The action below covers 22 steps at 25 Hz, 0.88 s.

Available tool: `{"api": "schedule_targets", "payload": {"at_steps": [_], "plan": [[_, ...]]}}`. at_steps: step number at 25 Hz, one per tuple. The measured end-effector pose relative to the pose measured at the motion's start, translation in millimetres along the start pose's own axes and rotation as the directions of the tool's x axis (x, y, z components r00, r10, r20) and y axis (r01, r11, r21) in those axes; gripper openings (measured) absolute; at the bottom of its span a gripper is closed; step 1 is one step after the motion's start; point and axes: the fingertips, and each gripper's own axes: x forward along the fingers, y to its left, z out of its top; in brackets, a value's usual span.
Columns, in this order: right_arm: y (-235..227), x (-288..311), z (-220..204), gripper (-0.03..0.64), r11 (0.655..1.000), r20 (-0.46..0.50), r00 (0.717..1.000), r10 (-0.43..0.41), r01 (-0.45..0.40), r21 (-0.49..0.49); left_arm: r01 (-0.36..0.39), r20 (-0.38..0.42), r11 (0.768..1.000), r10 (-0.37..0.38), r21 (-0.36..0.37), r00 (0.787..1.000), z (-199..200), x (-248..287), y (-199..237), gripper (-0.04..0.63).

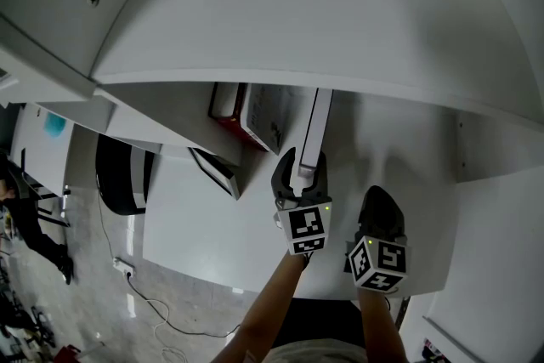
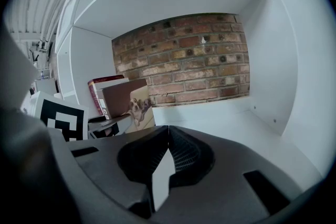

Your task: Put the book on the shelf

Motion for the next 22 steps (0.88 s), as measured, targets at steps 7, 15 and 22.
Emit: {"api": "schedule_targets", "payload": {"at_steps": [7,15,22], "plan": [[9,-14,-3,0.017,1.0,0.006,1.0,0.017,-0.017,-0.006,0.004,-0.001,1.0,-0.004,-0.007,1.0,-2,-24,0,0.212],[14,-29,-8,0.017,1.0,0.011,1.0,0.018,-0.018,-0.003,0.033,-0.05,0.999,-0.034,-0.018,0.998,-25,-43,-2,0.212],[13,-38,-9,0.017,1.0,0.016,1.0,0.006,-0.005,-0.011,0.074,-0.091,0.997,-0.072,0.011,0.993,-34,-33,-6,0.21]]}}
